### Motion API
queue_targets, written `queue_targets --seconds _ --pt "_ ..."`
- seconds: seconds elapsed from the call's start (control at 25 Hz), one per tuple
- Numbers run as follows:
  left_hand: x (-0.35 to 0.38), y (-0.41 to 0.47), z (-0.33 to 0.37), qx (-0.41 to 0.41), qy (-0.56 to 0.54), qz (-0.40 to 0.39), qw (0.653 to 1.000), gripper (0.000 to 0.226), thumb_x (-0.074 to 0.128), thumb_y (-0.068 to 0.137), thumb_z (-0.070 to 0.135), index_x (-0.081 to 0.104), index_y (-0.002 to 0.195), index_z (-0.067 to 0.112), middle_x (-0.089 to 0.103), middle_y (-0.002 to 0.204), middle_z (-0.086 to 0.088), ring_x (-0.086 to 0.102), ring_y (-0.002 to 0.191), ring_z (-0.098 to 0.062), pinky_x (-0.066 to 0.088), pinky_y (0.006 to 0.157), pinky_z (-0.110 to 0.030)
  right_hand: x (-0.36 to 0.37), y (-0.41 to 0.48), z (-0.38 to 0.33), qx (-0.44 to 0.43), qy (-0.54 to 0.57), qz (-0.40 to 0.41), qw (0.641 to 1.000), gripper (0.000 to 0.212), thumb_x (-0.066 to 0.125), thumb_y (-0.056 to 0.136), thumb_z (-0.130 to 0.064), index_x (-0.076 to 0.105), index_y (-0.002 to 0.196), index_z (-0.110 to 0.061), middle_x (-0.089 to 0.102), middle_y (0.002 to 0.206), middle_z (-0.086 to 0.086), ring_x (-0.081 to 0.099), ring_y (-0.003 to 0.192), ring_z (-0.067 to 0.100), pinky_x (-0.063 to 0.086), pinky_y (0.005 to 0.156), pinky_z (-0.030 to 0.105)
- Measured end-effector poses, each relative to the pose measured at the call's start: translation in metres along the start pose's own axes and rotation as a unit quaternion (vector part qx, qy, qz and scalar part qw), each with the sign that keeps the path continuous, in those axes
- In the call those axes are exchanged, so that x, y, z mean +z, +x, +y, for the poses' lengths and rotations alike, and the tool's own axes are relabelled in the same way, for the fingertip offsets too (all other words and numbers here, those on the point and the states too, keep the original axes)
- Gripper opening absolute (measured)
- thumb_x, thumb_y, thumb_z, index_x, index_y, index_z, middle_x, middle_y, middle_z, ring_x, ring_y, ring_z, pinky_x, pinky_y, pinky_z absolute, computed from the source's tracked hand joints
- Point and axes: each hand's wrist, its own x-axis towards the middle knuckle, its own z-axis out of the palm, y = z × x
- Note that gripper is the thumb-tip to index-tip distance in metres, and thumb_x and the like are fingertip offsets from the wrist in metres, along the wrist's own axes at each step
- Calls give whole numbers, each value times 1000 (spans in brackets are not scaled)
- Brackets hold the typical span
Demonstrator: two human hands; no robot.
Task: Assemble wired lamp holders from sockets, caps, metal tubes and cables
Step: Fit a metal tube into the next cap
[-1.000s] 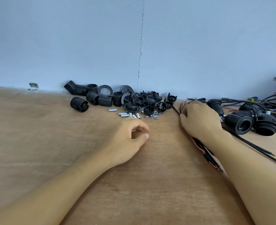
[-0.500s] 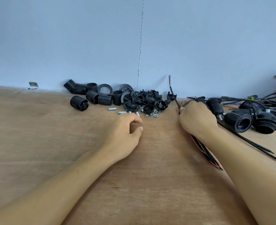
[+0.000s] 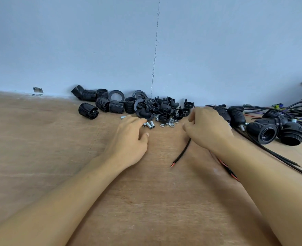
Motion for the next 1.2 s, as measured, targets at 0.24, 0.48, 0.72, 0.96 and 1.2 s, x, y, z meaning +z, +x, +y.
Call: queue_targets --seconds 0.24,0.48,0.72,0.96,1.2 --pt "0 -4 2 92 9 -67 993 56 66 87 60 66 134 29 58 144 6 27 152 -18 18 123 -39 19 28 -9 -76 52 -40 995 65 59 91 -23 37 151 -27 43 143 11 51 124 32 47 98 41" --pt "-2 -7 5 125 -36 -44 991 35 71 90 48 74 117 27 71 120 11 50 134 -9 32 116 -28 34 42 -7 -58 102 36 992 27 60 90 -20 61 118 -20 63 116 10 57 106 27 41 81 31" --pt "-8 -4 11 -31 -230 53 971 30 74 92 28 68 121 30 73 90 21 67 73 2 46 69 -12 5 15 -26 -14 462 -35 886 20 61 95 -46 65 104 -28 76 94 -9 71 87 7 55 84 33" --pt "-11 -9 16 2 -201 4 980 31 78 88 37 71 119 37 73 92 23 69 79 1 53 74 -15 11 -10 -30 -55 571 -239 783 2 67 95 -11 65 96 -10 72 89 7 68 84 17 56 84 34" --pt "-6 -6 12 -31 -135 68 988 16 83 80 32 70 90 36 66 75 20 59 67 3 40 57 -11 21 5 -14 -38 291 -24 956 7 63 95 -22 66 90 -27 70 83 -10 65 79 7 49 78 23"
